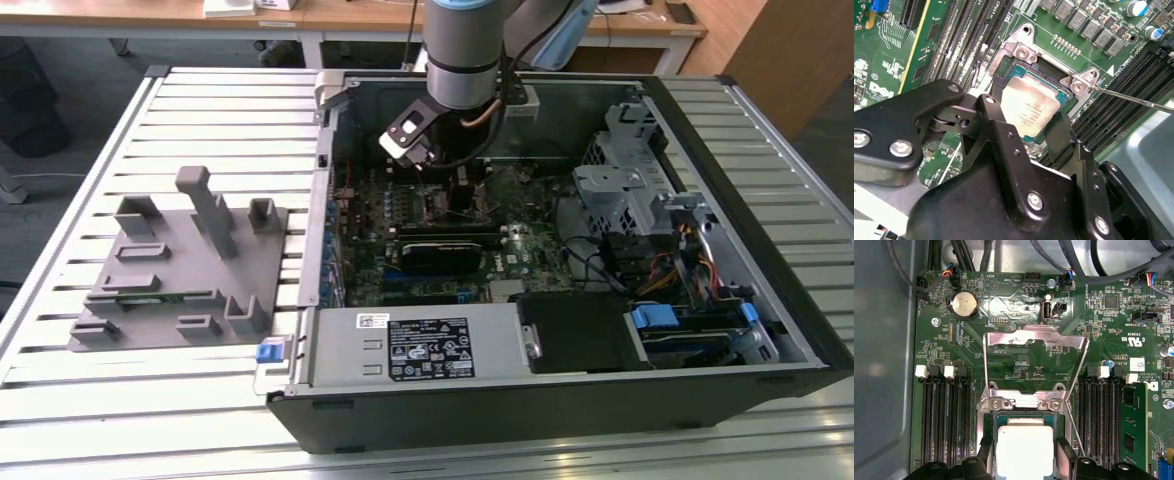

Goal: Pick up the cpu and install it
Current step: 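Place the cpu into insertion slot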

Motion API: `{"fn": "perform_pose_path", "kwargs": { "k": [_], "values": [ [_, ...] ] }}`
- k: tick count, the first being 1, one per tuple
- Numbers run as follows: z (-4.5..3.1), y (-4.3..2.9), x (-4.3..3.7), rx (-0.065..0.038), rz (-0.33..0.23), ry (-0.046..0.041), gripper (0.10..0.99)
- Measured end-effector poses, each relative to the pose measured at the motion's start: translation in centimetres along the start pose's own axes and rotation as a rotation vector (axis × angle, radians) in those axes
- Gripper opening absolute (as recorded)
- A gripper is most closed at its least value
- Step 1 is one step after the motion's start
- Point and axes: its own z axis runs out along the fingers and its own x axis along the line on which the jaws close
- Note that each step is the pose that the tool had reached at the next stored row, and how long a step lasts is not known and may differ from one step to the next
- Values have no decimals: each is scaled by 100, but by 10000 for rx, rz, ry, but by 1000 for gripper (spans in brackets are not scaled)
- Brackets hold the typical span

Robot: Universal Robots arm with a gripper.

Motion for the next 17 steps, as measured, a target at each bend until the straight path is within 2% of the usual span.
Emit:
{"fn": "perform_pose_path", "kwargs": {
  "k": [6, 13, 15, 16, 17],
  "values": [
    [-13, 1, 0, 0, -1, -8, 608],
    [-112, 5, -3, -1, 0, -6, 592],
    [-133, 6, -4, 1, 0, -8, 475],
    [-140, 6, -4, 1, -1, -8, 475],
    [-147, 6, -4, 1, -1, -8, 412]
  ]
}}
